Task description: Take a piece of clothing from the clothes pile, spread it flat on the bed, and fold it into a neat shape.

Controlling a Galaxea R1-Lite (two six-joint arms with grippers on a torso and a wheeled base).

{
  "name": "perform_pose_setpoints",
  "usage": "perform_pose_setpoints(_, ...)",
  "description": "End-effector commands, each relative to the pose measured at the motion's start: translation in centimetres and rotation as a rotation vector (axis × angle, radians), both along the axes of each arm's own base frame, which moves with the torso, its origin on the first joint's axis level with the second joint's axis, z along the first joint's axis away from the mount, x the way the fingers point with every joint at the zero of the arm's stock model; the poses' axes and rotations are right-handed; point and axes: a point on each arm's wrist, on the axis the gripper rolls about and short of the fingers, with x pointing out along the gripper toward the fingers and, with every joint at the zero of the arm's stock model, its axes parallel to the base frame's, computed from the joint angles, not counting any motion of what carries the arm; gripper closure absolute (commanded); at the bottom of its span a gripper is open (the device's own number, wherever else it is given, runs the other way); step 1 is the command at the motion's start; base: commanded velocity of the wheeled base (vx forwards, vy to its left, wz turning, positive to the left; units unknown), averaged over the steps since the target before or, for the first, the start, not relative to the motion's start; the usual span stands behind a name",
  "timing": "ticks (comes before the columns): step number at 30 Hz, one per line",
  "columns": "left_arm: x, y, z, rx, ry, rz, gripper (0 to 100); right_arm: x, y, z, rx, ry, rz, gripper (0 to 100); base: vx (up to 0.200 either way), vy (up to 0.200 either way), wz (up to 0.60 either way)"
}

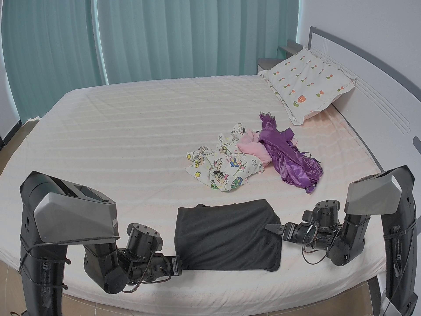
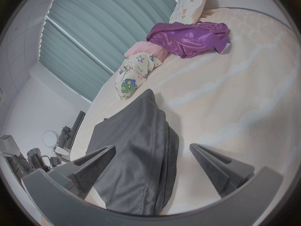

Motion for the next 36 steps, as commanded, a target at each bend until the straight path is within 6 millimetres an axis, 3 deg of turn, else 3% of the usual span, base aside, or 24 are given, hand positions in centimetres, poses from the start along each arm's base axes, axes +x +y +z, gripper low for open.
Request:
perform_pose_setpoints(1,-0.9,0.4,0.5,0.038,0.025,-0.018,100,0.4,-1.0,0.2,0.019,-0.007,-0.009,0,0.000,0.000,0.00)
perform_pose_setpoints(7,-1.1,0.8,2.5,0.073,0.091,-0.015,100,-1.2,-1.1,0.7,0.048,0.035,0.073,0,0.000,0.000,0.00)
perform_pose_setpoints(15,-0.9,0.8,2.3,0.084,0.112,-0.012,100,-1.6,-0.5,0.4,0.052,0.049,0.114,0,0.000,0.000,0.00)
perform_pose_setpoints(19,-0.6,0.7,2.2,0.080,0.106,-0.009,100,-0.1,-0.1,0.6,0.078,-0.013,0.105,0,0.000,0.000,0.00)
perform_pose_setpoints(22,-0.5,0.6,1.9,0.084,0.112,-0.009,100,2.2,0.4,1.2,0.127,-0.064,0.049,0,0.000,0.000,0.00)
perform_pose_setpoints(23,-0.5,0.6,1.9,0.084,0.114,-0.008,0,2.5,0.4,1.3,0.133,-0.068,0.041,0,0.000,0.000,0.00)
perform_pose_setpoints(28,-0.5,1.0,1.7,0.089,0.121,-0.001,0,4.7,0.8,1.1,0.173,-0.044,0.007,0,0.000,0.000,0.00)
perform_pose_setpoints(36,0.3,1.9,2.3,0.067,0.102,0.034,0,4.9,2.5,1.0,0.187,-0.039,0.051,0,0.000,0.000,0.00)
